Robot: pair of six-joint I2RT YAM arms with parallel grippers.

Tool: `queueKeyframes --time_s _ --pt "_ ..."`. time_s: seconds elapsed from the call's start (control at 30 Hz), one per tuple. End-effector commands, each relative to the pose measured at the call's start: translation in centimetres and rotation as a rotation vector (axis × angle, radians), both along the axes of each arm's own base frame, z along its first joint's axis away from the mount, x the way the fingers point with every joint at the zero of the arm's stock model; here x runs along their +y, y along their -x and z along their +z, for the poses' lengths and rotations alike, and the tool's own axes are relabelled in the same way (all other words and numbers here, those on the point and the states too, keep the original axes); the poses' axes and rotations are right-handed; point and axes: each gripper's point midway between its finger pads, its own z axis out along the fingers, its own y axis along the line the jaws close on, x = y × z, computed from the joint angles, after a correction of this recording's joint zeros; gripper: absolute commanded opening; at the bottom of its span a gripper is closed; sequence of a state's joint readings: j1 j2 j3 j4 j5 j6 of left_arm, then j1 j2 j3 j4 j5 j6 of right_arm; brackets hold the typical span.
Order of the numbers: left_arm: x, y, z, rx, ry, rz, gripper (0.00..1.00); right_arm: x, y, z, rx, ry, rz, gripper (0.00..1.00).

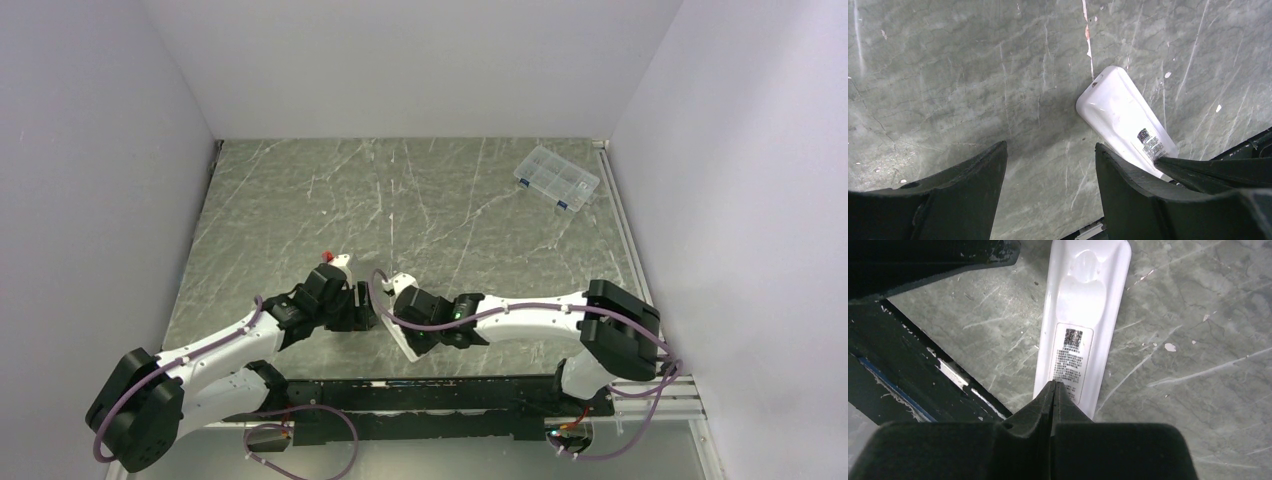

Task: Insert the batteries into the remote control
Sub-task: Load the battery cover into the remote control.

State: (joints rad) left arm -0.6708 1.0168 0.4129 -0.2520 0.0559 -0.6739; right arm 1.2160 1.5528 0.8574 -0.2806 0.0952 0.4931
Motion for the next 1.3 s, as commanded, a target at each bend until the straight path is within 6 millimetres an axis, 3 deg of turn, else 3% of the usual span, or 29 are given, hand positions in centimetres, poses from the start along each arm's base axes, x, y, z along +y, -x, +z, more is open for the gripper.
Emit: queueKeyframes --time_s 0.0,0.57,1.07,1.27 --pt "-0.2 -0.3 0.3 -0.017 0.018 -0.005 0.70 -2.9 0.6 -1.6 0.025 0.079 -0.038 0.00" --pt "-0.1 -0.2 0.5 -0.016 0.022 0.000 0.70 -2.6 0.9 -1.6 0.033 0.059 -0.044 0.00" --pt "-0.2 -0.4 1.2 -0.032 0.026 -0.008 0.70 -0.1 -1.4 4.1 -0.073 -0.045 -0.055 0.01" --pt "-0.2 -0.4 1.4 -0.036 0.025 -0.008 0.70 0.6 -1.9 5.3 -0.101 -0.066 -0.047 0.01"
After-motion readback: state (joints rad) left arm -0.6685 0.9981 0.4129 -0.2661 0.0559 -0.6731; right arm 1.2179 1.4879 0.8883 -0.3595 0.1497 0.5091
